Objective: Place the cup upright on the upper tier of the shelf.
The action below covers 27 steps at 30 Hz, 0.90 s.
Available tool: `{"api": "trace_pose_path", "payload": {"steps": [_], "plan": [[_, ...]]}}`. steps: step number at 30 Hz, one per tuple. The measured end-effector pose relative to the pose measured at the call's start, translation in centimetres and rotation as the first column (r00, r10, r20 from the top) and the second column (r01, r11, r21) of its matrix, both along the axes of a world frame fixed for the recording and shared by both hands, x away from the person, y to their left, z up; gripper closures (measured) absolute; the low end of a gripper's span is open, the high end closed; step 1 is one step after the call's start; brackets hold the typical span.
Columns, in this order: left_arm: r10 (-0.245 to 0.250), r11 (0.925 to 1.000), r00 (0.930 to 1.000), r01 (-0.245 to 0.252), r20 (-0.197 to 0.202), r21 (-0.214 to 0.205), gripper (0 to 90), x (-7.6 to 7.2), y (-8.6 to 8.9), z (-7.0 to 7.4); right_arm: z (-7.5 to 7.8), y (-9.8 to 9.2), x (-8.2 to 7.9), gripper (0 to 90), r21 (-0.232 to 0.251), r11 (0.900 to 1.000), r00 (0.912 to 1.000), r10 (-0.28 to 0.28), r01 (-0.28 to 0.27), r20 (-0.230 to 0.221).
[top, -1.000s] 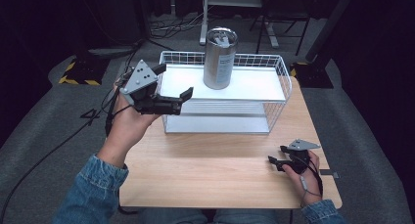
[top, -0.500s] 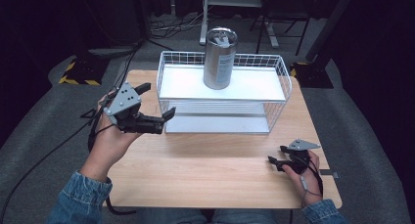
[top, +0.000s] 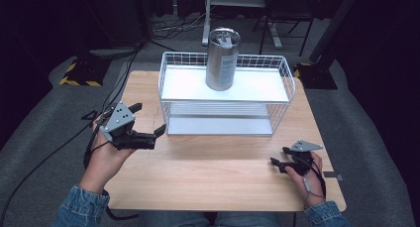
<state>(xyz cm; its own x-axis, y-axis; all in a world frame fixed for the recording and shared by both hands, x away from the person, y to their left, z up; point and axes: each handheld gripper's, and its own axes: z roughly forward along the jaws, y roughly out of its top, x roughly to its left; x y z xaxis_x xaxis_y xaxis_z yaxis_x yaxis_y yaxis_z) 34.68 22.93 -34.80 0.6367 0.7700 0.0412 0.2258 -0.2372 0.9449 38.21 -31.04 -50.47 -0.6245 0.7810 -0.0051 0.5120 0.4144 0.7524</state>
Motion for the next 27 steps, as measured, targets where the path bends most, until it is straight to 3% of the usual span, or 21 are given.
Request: {"api": "trace_pose_path", "payload": {"steps": [8, 13, 15, 16, 18, 20, 24, 27], "plan": [[0.032, 0.9995, 0.9984, -0.031, -0.046, 0.005, 0.2, -0.4, 1.0, -3.1, 0.0, 0.1, 0.0, 27.6, 0.000, 1.0000, 1.0000, -0.001, 0.001, -0.001], [0.048, 0.9981, 0.9964, -0.051, -0.069, -0.034, 0.2, -0.8, 1.4, -5.3, 0.0, 0.1, 0.1, 27.6, 0.000, 1.0000, 1.0000, 0.002, -0.002, -0.001], [0.068, 0.9975, 0.9946, -0.069, -0.078, -0.017, 0.1, -1.1, 1.6, -6.8, 0.0, 0.1, 0.1, 27.6, -0.001, 1.0000, 1.0000, 0.003, -0.003, -0.001], [0.068, 0.9975, 0.9946, -0.069, -0.078, -0.017, 0.1, -1.1, 1.6, -6.8, 0.0, 0.1, 0.1, 27.6, -0.001, 1.0000, 1.0000, 0.003, -0.003, -0.001], [0.073, 0.9973, 0.9915, -0.074, -0.108, -0.003, 0.1, -1.3, 1.8, -7.8, 0.0, 0.1, 0.1, 27.6, 0.000, 1.0000, 1.0000, 0.002, -0.002, 0.000], [0.082, 0.9965, 0.9872, -0.084, -0.137, -0.009, 0.5, -1.5, 2.1, -8.8, 0.0, 0.1, 0.1, 27.7, 0.000, 1.0000, 1.0000, 0.003, -0.003, -0.002], [0.089, 0.9954, 0.9835, -0.093, -0.157, -0.020, 1.6, -1.5, 2.4, -9.9, 0.0, 0.2, 0.0, 27.8, -0.001, 1.0000, 1.0000, 0.002, -0.002, 0.001], [0.096, 0.9954, 0.9774, -0.092, -0.188, 0.029, 1.9, -1.5, 2.4, -10.7, 0.0, 0.2, 0.0, 27.8, -0.001, 1.0000, 1.0000, 0.002, -0.002, 0.001]]}}
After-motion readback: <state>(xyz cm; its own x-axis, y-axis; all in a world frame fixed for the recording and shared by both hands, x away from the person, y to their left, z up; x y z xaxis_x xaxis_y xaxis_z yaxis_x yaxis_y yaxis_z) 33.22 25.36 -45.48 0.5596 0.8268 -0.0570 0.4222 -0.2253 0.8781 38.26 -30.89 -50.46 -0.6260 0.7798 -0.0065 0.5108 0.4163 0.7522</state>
